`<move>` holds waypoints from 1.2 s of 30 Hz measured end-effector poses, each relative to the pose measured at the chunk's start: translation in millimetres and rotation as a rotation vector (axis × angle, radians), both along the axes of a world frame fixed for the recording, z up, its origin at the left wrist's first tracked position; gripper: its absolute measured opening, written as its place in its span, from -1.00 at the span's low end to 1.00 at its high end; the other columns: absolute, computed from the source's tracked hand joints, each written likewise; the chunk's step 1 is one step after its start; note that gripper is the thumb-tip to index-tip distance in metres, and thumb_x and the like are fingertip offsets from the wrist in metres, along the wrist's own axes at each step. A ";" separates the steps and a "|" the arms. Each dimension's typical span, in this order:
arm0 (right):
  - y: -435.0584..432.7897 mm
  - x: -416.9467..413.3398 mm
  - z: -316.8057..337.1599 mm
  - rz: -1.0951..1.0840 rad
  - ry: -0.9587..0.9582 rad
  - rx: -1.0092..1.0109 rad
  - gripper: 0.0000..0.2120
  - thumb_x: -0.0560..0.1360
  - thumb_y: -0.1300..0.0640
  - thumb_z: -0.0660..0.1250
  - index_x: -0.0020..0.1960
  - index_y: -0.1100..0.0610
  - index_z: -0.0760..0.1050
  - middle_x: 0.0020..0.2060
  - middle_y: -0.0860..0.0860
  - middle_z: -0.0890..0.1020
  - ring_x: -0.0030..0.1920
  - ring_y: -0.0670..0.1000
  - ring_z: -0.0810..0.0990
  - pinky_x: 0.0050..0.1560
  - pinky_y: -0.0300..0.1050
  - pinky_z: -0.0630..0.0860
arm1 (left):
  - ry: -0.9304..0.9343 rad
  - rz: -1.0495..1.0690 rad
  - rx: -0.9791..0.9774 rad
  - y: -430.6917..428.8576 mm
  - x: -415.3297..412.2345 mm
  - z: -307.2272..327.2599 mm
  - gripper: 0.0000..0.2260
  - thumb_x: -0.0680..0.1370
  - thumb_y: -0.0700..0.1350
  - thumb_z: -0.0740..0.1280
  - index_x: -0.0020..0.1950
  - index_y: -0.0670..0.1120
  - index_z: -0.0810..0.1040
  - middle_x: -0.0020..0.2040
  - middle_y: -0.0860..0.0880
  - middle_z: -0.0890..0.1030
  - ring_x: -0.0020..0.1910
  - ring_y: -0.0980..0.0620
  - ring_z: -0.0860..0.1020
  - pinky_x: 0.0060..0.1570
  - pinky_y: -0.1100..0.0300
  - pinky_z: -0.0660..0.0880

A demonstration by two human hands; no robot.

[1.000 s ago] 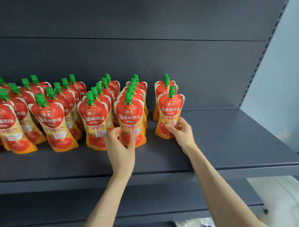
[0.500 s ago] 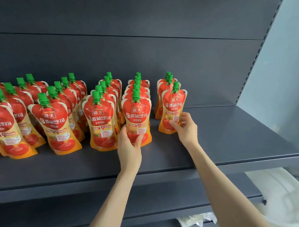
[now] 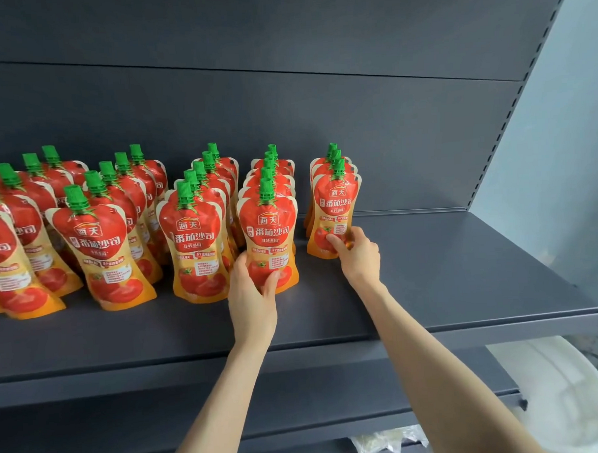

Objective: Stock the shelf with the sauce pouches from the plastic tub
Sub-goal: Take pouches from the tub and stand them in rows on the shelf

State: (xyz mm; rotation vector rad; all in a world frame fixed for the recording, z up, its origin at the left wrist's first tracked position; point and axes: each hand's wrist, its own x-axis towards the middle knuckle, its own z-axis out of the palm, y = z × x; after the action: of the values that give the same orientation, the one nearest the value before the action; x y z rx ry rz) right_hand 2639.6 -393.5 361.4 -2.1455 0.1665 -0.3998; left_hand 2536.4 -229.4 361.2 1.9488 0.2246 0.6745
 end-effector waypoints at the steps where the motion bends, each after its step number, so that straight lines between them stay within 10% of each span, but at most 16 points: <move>1: 0.7 -0.2 0.5 -0.009 0.007 -0.024 -0.48 0.49 -0.21 0.28 0.29 0.11 0.38 0.18 0.05 0.59 0.13 0.10 0.60 0.10 -0.01 0.53 | 0.002 -0.002 0.000 -0.1 -0.5 0.2 -0.52 0.51 -0.07 0.37 0.38 -0.14 0.33 0.31 -0.10 0.47 0.29 -0.06 0.43 0.22 0.08 0.41; 18: -14.4 -69.3 5.6 -0.001 -0.046 0.076 -0.55 0.54 0.01 0.32 0.35 0.17 0.38 0.29 0.08 0.51 0.28 0.07 0.48 0.28 -0.02 0.42 | -0.001 -0.010 0.099 -14.1 -42.4 -9.1 -0.48 0.53 -0.15 0.35 0.45 -0.20 0.27 0.46 -0.16 0.29 0.44 -0.10 0.27 0.31 0.16 0.22; 28: -104.1 -228.7 -23.5 -0.165 -0.142 0.205 -0.89 0.54 0.23 0.29 0.03 0.12 0.57 -0.13 -0.08 0.63 -0.17 -0.22 0.57 -0.19 -0.50 0.41 | -0.132 -0.431 0.053 -98.7 -120.6 -22.2 -0.83 0.52 -0.27 0.33 0.09 -0.16 0.57 0.02 0.04 0.60 0.03 0.12 0.56 0.08 0.38 0.43; 36: -216.3 -390.9 -127.5 -0.357 0.140 0.184 -0.90 0.54 0.23 0.31 -0.07 0.09 0.59 -0.18 -0.07 0.67 -0.15 -0.06 0.62 -0.08 -0.10 0.54 | 0.270 -0.766 -0.016 -222.6 -235.8 -132.2 -0.84 0.53 -0.26 0.32 0.02 -0.03 0.57 -0.07 0.11 0.64 -0.05 0.18 0.59 -0.01 0.34 0.48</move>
State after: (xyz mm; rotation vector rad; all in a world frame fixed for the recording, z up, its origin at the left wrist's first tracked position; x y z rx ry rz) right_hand 2248.7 -609.9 233.8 -1.9613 0.6476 -0.4202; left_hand 2300.6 -452.0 229.0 1.9059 -0.3447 -0.0918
